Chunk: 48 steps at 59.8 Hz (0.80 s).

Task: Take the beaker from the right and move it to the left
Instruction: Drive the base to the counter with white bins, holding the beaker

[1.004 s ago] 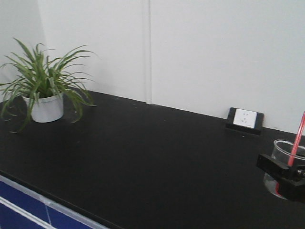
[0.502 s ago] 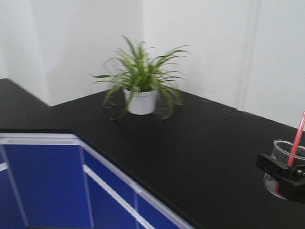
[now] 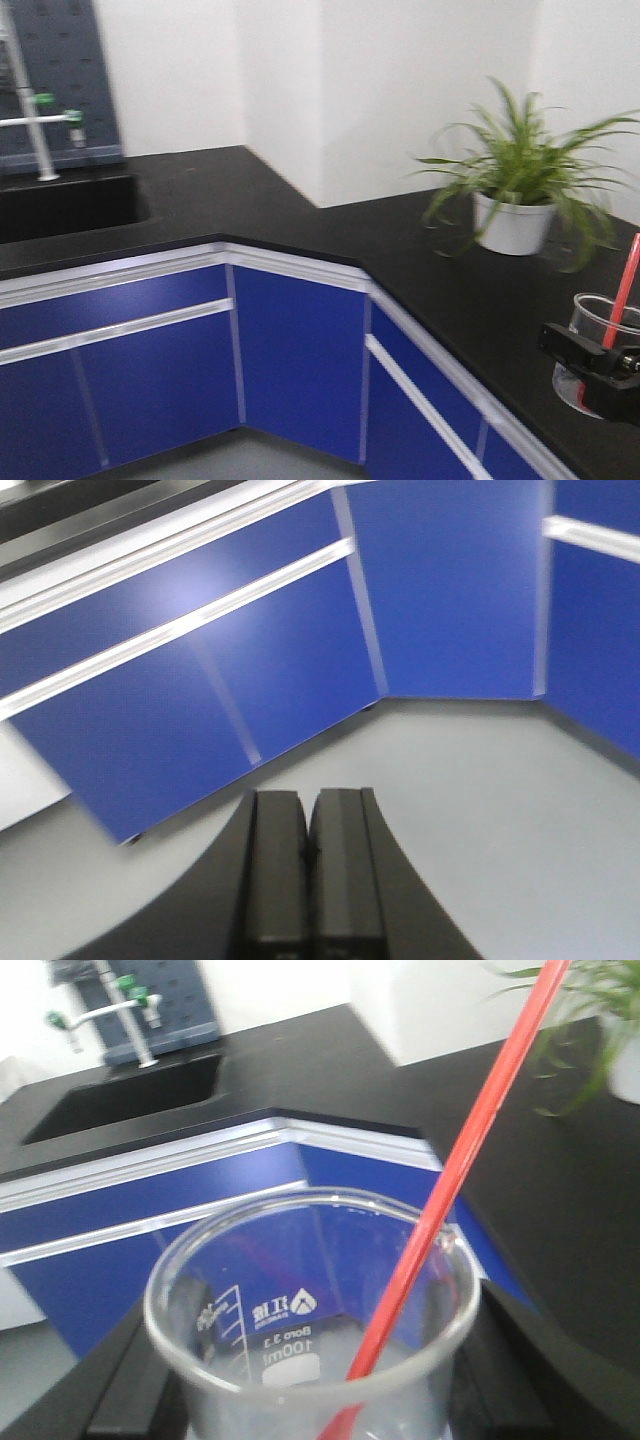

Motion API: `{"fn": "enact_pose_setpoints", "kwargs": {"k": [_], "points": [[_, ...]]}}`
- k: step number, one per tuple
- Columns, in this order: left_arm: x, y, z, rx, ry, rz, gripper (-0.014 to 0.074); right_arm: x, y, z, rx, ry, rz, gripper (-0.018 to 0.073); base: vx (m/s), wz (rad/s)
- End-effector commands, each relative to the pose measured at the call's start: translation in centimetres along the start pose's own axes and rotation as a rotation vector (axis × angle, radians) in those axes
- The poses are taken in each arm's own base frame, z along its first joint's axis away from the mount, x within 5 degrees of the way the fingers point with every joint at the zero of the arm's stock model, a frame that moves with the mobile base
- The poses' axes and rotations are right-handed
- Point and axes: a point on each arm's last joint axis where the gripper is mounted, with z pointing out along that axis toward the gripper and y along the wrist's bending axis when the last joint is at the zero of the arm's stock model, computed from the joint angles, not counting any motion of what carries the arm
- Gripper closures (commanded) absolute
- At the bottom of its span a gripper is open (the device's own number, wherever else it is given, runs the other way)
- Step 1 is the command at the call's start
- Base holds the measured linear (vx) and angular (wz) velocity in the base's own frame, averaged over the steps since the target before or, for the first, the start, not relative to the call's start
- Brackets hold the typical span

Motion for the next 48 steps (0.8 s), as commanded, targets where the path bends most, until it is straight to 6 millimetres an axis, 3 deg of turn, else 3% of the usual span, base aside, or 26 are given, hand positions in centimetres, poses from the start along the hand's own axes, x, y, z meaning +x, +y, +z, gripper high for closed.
{"fn": "enact_pose_setpoints", "kwargs": {"k": [1, 48], "points": [[-0.16, -0.05, 0.17, -0.004, -0.065, 0.001, 0.0603, -1.14, 0.09, -0.44, 0.019, -0.036, -0.046, 0.0561, -0.03, 0.68], [-0.16, -0.05, 0.17, -0.004, -0.065, 0.001, 0.0603, -1.13, 0.10, -0.44, 0.018, -0.036, -0.047, 0.0561, 0.00, 0.52]]}}
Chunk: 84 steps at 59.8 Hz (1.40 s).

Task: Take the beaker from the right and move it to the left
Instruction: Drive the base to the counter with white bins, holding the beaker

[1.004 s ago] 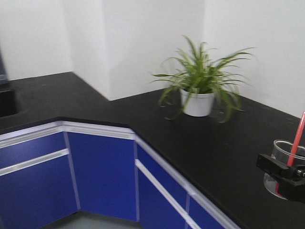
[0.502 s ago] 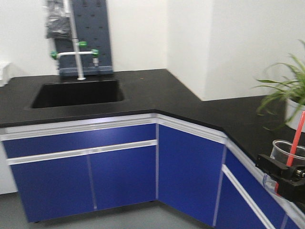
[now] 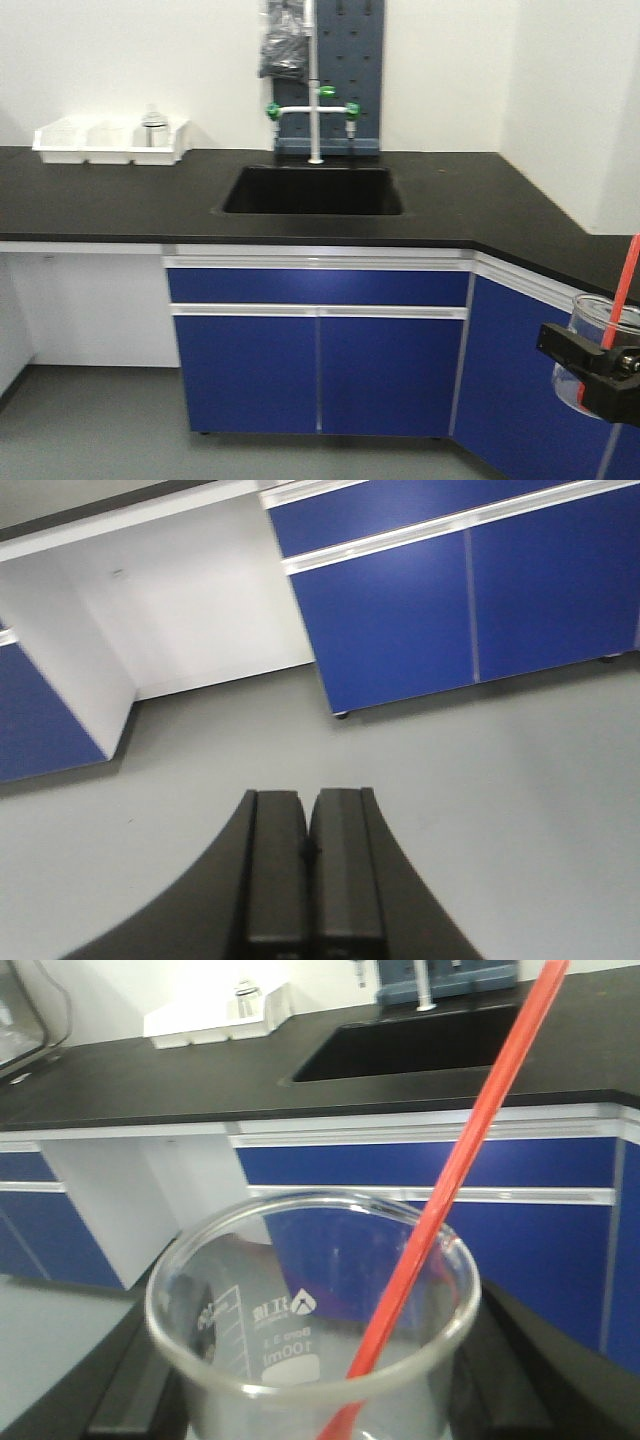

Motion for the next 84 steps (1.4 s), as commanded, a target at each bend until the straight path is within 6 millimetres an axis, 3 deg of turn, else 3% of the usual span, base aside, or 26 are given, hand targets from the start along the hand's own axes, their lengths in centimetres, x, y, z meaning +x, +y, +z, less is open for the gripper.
{"fn": "enact_pose_setpoints", "kwargs": {"k": [1, 56, 84], "points": [[-0.16, -0.05, 0.17, -0.004, -0.065, 0.001, 0.0603, -1.13, 0.09, -0.44, 0.019, -0.036, -0.047, 0.0561, 0.07, 0.44], [-0.16, -0.05, 0.17, -0.004, -0.065, 0.001, 0.0603, -1.14, 0.07, -0.44, 0.022, -0.037, -0.046, 0.0561, 0.17, 0.60], [-0.16, -0.05, 0.17, -0.004, -0.065, 0.001, 0.0603, -1.14, 0.07, -0.44, 0.022, -0.037, -0.046, 0.0561, 0.29, 0.33]]}}
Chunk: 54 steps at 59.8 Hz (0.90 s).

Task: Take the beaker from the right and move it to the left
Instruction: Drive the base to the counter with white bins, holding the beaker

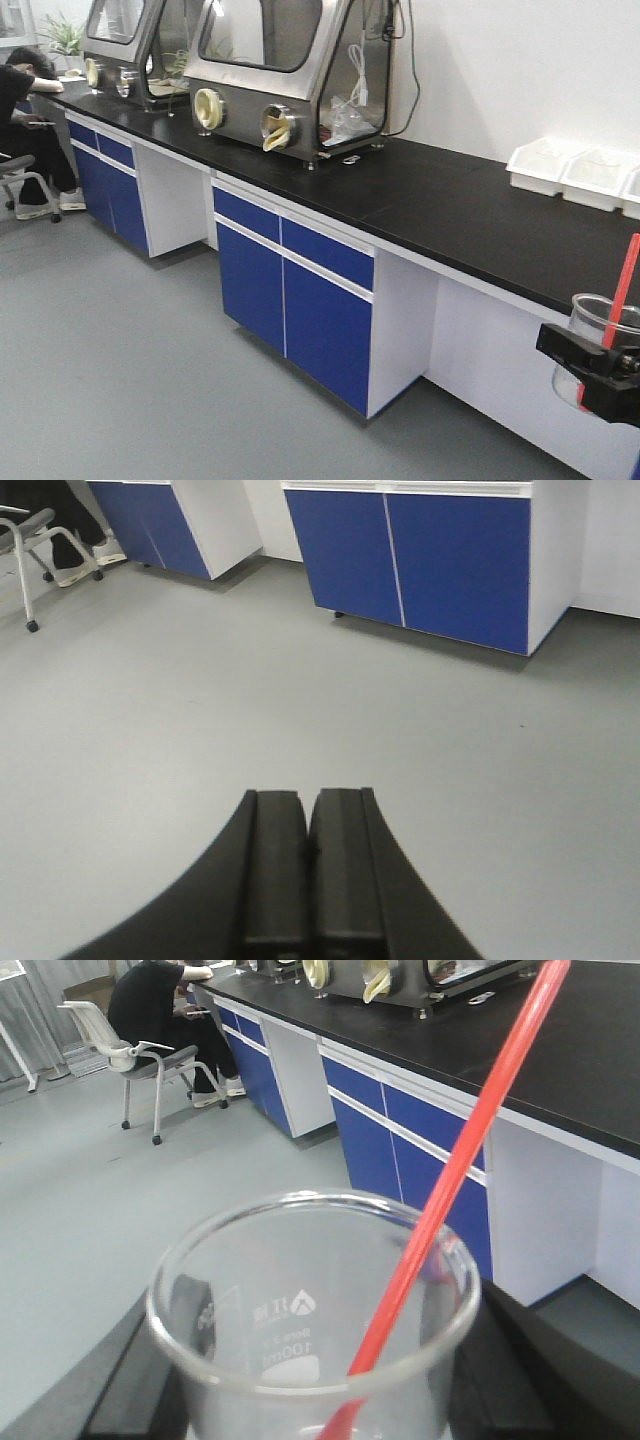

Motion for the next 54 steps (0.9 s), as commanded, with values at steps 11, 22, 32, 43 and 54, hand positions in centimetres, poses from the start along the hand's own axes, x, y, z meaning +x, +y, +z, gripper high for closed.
{"fn": "enact_pose_setpoints", "kwargs": {"k": [11, 22, 32, 43, 54], "points": [[-0.16, -0.05, 0.17, -0.004, -0.065, 0.001, 0.0603, -1.14, 0.07, -0.44, 0.021, -0.037, -0.046, 0.0561, 0.35, 0.15], [-0.16, -0.05, 0.17, -0.004, -0.065, 0.001, 0.0603, -1.15, 0.06, -0.44, 0.022, -0.037, -0.046, 0.0561, 0.40, 0.09], [-0.16, -0.05, 0.17, -0.004, -0.065, 0.001, 0.0603, -1.15, 0.06, -0.44, 0.022, -0.037, -0.046, 0.0561, 0.44, 0.04], [-0.16, -0.05, 0.17, -0.004, -0.065, 0.001, 0.0603, -1.15, 0.06, -0.44, 0.022, -0.037, -0.046, 0.0561, 0.45, -0.03], [-0.16, -0.05, 0.17, -0.004, -0.065, 0.001, 0.0603, -1.15, 0.06, -0.44, 0.022, -0.037, -0.046, 0.0561, 0.45, -0.16]]}}
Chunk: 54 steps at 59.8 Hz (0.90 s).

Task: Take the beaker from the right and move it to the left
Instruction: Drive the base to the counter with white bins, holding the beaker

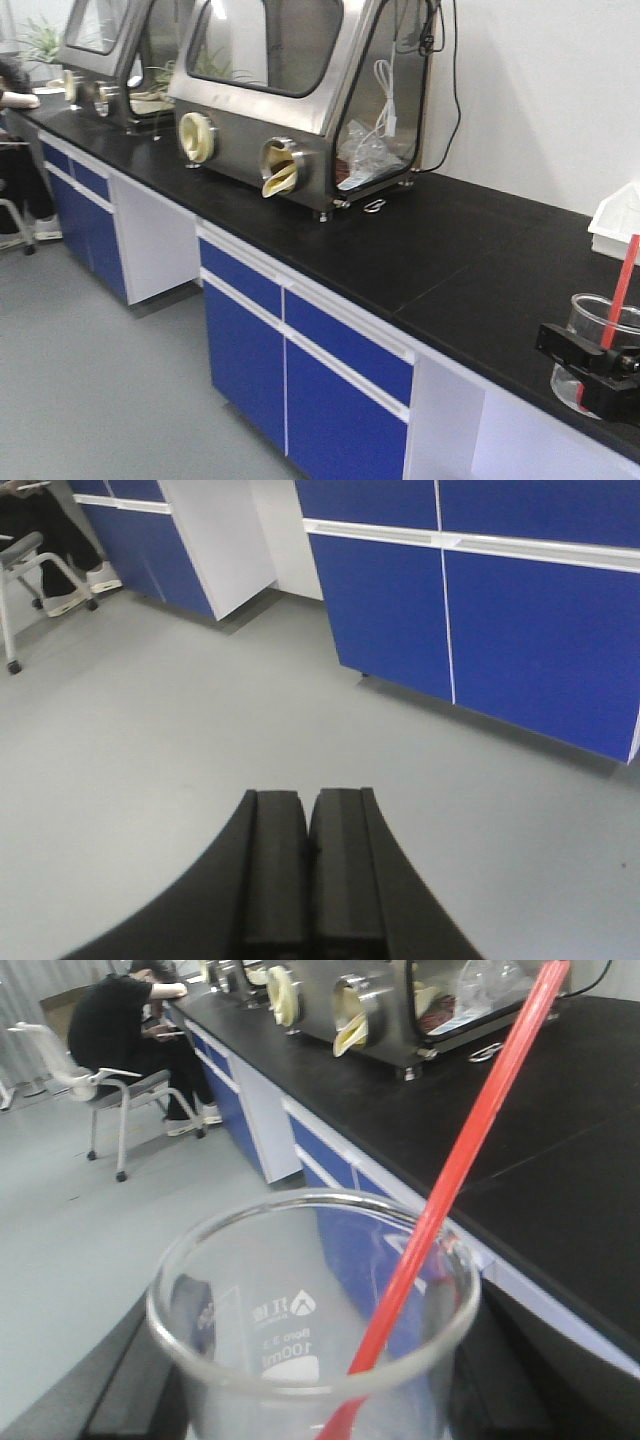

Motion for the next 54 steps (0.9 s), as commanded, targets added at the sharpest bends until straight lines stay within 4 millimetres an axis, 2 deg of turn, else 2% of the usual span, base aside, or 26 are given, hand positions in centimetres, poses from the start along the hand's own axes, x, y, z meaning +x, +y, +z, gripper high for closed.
{"fn": "enact_pose_setpoints", "kwargs": {"k": [1, 22, 54], "points": [[-0.16, -0.05, 0.17, -0.004, -0.065, 0.001, 0.0603, -1.15, 0.06, -0.44, 0.022, -0.037, -0.046, 0.0561, 0.45, -0.22], [-0.16, -0.05, 0.17, -0.004, -0.065, 0.001, 0.0603, -1.14, 0.07, -0.44, 0.021, -0.037, -0.046, 0.0561, 0.44, -0.36], [-0.16, -0.05, 0.17, -0.004, -0.065, 0.001, 0.0603, -1.13, 0.11, -0.44, 0.017, -0.035, -0.047, 0.0561, 0.32, -0.56]]}}
